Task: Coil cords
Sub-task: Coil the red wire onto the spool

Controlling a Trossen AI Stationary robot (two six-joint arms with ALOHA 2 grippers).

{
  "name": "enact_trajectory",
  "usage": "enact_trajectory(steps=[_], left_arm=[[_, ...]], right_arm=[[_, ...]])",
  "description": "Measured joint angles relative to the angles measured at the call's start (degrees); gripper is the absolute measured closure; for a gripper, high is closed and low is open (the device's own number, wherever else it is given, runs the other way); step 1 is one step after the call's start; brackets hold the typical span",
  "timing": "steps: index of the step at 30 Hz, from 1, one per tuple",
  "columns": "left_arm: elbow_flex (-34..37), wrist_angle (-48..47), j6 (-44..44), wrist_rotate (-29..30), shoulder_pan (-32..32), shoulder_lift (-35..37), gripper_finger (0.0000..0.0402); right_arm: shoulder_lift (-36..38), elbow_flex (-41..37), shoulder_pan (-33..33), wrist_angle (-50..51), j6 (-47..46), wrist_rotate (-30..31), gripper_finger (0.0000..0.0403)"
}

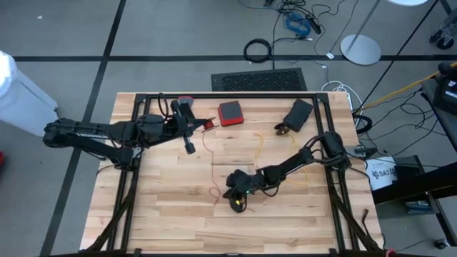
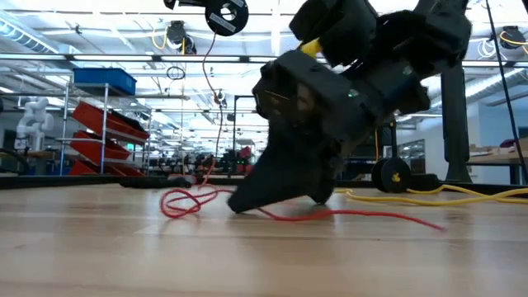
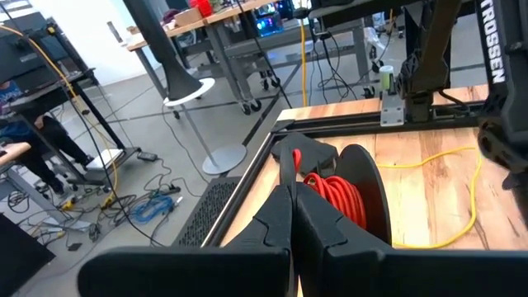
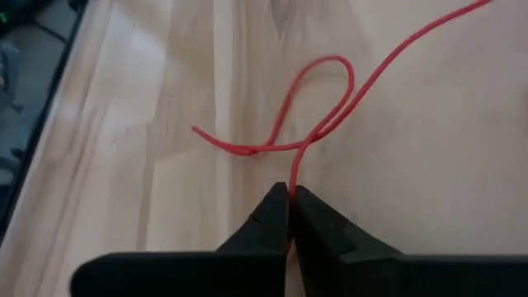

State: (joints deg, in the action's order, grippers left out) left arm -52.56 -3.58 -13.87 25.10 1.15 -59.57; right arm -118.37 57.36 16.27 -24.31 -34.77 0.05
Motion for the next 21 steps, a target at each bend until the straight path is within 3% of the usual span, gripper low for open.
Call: enact_trajectory(steps=[10, 21], left_arm=[[0.0, -0.6, -1.1, 0.0, 0.0, 0.0, 0.0401], [0.0, -0.4, -2.1, 0.0, 0.0, 0.0, 0.0401]], right_arm=[[7.1, -0.1, 8.4, 18.8, -3.2, 0.0, 0.0402], [13.5, 0.0, 22.1, 42.3, -22.3, 0.6, 0.0402]])
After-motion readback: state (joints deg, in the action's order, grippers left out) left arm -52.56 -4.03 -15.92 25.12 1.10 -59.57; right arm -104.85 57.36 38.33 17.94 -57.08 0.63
